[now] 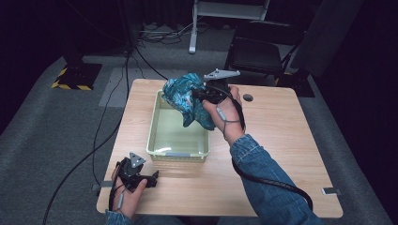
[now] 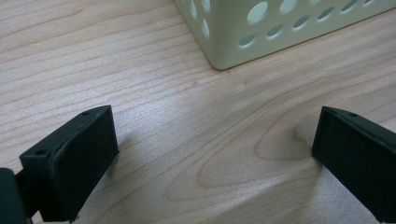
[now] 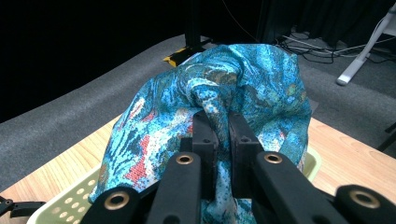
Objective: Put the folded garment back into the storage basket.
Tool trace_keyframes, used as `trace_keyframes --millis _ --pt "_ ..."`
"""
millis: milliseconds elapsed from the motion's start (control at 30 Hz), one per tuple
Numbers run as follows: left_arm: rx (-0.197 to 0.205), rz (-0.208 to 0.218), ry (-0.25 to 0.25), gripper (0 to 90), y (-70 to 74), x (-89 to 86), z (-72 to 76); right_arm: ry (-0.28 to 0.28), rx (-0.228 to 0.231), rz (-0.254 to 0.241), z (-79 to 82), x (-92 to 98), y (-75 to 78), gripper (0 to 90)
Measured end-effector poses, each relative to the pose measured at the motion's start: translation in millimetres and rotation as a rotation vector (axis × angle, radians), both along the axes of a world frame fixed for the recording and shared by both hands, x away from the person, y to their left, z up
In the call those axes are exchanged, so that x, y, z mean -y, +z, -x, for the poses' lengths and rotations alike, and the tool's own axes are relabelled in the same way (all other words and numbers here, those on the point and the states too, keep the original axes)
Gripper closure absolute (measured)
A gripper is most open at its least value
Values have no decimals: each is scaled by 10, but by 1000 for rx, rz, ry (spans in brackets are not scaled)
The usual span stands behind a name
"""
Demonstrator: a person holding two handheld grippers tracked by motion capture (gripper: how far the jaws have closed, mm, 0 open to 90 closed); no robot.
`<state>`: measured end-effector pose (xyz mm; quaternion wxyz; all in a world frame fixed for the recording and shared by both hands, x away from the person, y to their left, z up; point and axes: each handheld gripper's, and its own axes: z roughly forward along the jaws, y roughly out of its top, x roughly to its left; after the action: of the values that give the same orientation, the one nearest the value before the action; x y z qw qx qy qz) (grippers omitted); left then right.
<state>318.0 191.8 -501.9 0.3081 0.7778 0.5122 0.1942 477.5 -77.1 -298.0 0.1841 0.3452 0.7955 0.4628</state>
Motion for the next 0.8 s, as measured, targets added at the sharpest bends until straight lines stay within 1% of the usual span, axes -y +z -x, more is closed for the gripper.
trace_keyframes --millis 800 --pt "0 0 -1 2 0 -1 -2 4 -47 1 -62 -177 -290 836"
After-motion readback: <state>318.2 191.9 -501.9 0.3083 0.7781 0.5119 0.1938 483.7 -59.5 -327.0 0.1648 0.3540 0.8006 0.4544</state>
